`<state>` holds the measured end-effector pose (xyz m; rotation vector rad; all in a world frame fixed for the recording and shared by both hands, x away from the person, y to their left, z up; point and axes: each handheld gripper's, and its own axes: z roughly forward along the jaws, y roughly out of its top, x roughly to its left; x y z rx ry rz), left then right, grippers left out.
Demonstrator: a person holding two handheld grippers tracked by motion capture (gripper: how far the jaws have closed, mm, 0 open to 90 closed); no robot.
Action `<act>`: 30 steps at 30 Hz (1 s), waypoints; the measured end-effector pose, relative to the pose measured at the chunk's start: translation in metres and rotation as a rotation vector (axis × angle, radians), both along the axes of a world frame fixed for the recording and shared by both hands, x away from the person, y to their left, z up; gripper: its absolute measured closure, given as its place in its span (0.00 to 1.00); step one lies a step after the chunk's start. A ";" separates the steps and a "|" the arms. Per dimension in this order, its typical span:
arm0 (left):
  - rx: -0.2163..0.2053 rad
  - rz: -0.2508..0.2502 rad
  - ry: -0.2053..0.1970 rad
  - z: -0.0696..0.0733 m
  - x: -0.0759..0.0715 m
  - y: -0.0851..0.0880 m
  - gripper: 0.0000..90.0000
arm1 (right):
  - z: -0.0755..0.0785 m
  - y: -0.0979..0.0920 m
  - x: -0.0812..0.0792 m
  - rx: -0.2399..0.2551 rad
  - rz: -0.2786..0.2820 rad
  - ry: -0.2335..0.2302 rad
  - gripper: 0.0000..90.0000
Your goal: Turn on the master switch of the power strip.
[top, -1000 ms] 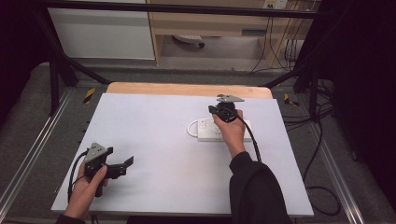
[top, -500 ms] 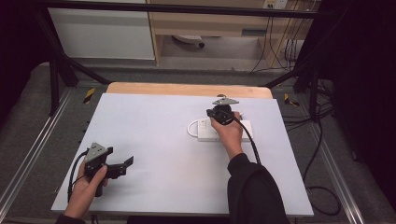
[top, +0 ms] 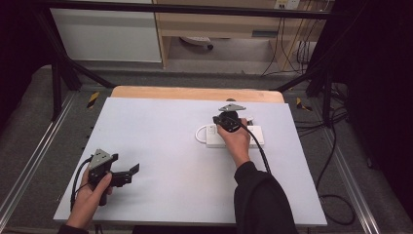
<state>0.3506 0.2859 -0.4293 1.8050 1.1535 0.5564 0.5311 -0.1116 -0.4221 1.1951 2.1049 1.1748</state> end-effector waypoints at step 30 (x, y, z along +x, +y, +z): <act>0.009 -0.002 0.002 -0.001 0.001 0.000 0.08 | -0.012 0.012 -0.012 -0.016 0.013 0.001 1.00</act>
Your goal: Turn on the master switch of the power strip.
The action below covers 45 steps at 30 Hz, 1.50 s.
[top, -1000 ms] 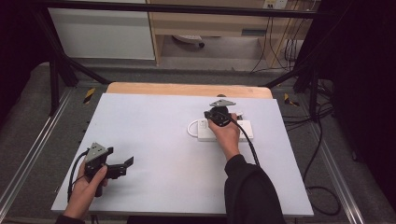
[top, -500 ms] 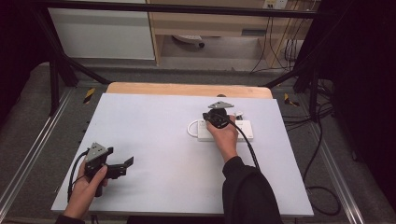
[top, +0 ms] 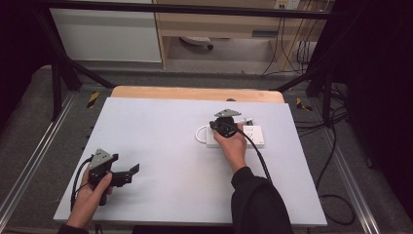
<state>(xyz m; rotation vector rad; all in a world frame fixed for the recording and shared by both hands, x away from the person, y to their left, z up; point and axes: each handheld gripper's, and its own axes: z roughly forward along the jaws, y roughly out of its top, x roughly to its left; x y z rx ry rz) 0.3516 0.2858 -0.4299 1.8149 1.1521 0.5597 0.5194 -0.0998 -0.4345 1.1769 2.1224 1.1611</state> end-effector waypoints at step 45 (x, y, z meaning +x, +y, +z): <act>-0.001 0.000 0.000 0.000 0.000 0.000 0.08 | -0.010 0.005 -0.007 -0.005 -0.021 -0.021 1.00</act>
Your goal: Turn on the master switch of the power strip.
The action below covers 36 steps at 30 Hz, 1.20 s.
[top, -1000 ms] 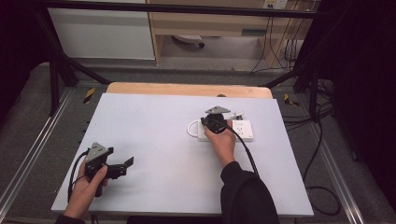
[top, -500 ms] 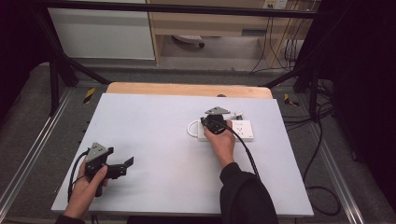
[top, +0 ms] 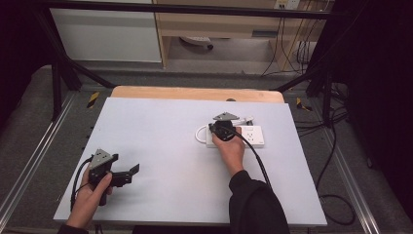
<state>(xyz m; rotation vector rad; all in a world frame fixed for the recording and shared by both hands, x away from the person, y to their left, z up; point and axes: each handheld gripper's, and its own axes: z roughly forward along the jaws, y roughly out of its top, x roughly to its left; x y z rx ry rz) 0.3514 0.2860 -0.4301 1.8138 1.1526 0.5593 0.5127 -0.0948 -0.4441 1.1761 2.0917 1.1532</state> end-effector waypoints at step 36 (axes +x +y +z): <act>0.004 0.000 0.002 0.000 0.000 -0.001 0.08 | -0.002 -0.001 0.000 0.000 -0.001 0.007 1.00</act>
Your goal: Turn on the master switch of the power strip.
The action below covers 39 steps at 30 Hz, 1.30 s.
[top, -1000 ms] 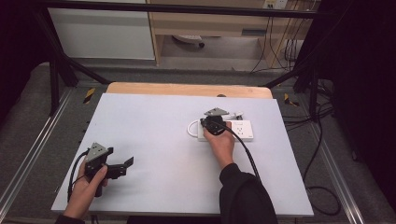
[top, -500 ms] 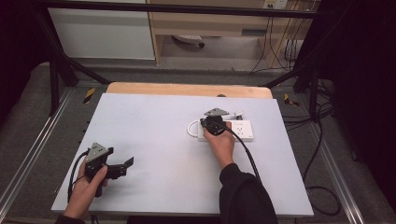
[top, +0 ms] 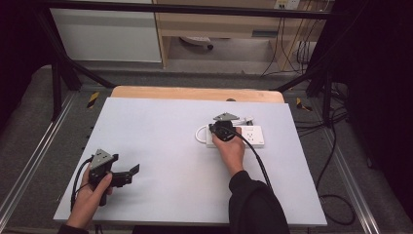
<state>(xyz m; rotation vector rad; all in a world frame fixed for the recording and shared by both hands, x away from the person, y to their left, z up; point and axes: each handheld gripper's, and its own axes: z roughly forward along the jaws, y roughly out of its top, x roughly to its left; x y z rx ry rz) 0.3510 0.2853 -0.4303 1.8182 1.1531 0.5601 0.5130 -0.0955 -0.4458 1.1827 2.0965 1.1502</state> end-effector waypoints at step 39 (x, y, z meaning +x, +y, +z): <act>0.003 -0.004 0.005 0.000 0.000 0.000 0.08 | 0.003 -0.002 0.001 0.019 -0.008 0.026 1.00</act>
